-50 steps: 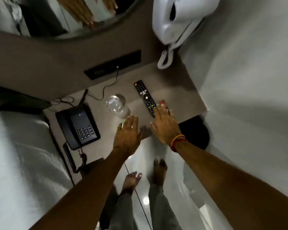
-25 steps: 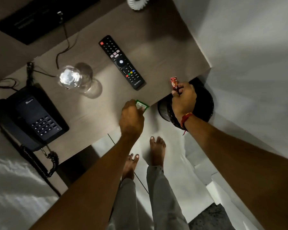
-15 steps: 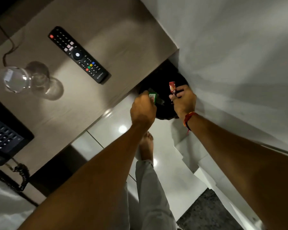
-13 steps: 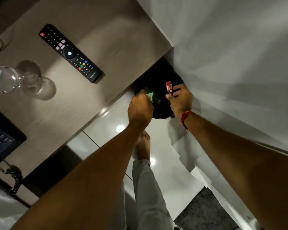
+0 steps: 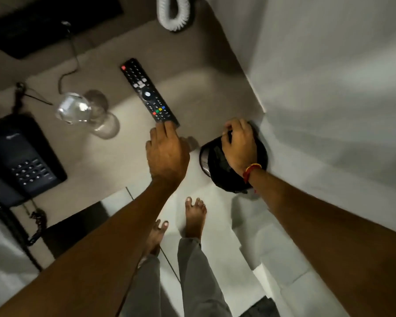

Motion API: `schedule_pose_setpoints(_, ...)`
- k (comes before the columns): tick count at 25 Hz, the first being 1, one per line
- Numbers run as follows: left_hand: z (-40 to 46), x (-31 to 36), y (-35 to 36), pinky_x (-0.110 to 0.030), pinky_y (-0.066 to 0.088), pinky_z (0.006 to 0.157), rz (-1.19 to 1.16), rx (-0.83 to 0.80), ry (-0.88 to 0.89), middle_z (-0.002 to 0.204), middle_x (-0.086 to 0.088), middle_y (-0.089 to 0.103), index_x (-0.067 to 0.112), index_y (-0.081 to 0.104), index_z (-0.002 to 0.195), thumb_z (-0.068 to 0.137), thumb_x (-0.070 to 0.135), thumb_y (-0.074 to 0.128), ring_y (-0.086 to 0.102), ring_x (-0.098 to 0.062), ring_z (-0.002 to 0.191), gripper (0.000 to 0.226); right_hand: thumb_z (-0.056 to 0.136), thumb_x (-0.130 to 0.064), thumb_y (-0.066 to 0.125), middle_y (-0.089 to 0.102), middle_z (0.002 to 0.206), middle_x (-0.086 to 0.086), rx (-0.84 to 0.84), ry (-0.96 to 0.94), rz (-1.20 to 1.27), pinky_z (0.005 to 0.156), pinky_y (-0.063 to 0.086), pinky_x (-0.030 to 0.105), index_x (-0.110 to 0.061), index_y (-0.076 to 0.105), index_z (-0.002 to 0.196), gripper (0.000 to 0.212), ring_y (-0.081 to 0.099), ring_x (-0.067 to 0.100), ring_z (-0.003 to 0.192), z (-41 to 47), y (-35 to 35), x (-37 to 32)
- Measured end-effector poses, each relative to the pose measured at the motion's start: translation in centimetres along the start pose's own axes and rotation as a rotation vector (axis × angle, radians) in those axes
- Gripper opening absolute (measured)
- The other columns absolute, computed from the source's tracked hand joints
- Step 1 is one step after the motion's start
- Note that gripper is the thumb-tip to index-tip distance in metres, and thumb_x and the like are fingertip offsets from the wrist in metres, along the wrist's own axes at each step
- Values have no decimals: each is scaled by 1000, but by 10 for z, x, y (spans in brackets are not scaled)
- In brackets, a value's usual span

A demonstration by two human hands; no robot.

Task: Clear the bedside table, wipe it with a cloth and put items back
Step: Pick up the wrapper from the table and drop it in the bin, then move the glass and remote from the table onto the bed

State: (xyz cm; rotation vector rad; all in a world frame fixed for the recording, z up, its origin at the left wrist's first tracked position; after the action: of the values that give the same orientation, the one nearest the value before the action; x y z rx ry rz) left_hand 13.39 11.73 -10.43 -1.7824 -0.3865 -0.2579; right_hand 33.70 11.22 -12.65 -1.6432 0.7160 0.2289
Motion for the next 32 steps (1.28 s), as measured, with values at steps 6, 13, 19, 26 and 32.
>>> schedule_pose_setpoints(6,32,-58,-94,-54,43,110,281,136,66,134,-18,54,7,50,135,91,34,67,53,-37,125,54,89,-40,72,46,150,13,-325,-112,-156,105,46,47,-10,40,148,73,42,34,137,49,61,-136)
schedule_pose_setpoints(13,73,-174,-100,-60,31,121,212,1,-233,165,-19,21,17,12,162,84,55,75,28,-40,150,108,81,-43,78,56,132,16,-313,-63,-283,97,54,48,-6,59,129,64,54,36,124,78,113,-174)
schedule_pose_setpoints(19,61,-185,-89,-55,51,106,-69,3,-260,151,-18,33,20,31,150,84,29,81,38,-39,140,83,87,-28,75,61,118,18,-220,-71,-402,85,59,42,-2,68,110,35,64,35,106,53,122,-171)
schedule_pose_setpoints(26,-23,-209,-162,-50,54,103,-89,108,-261,147,-17,35,18,32,146,82,40,82,44,-37,134,83,88,-36,75,62,115,16,-183,-136,-353,81,61,40,-5,68,112,40,64,33,103,-16,98,-250)
schedule_pose_setpoints(32,-140,-302,-311,-51,53,102,-64,347,-409,146,-19,38,17,31,149,83,48,79,49,-39,131,87,87,-30,74,61,118,14,-253,-435,-197,82,59,41,-7,68,107,31,64,31,105,-129,102,-433)
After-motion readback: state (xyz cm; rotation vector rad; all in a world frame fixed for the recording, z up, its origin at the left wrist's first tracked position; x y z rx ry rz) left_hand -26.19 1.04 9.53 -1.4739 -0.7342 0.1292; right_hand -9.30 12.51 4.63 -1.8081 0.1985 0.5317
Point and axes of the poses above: each hand's wrist, its own z-axis towards the middle knuckle, its own y-axis out of the palm, x = y × z, the point moved 10 cm from there along z, towards the middle knuckle
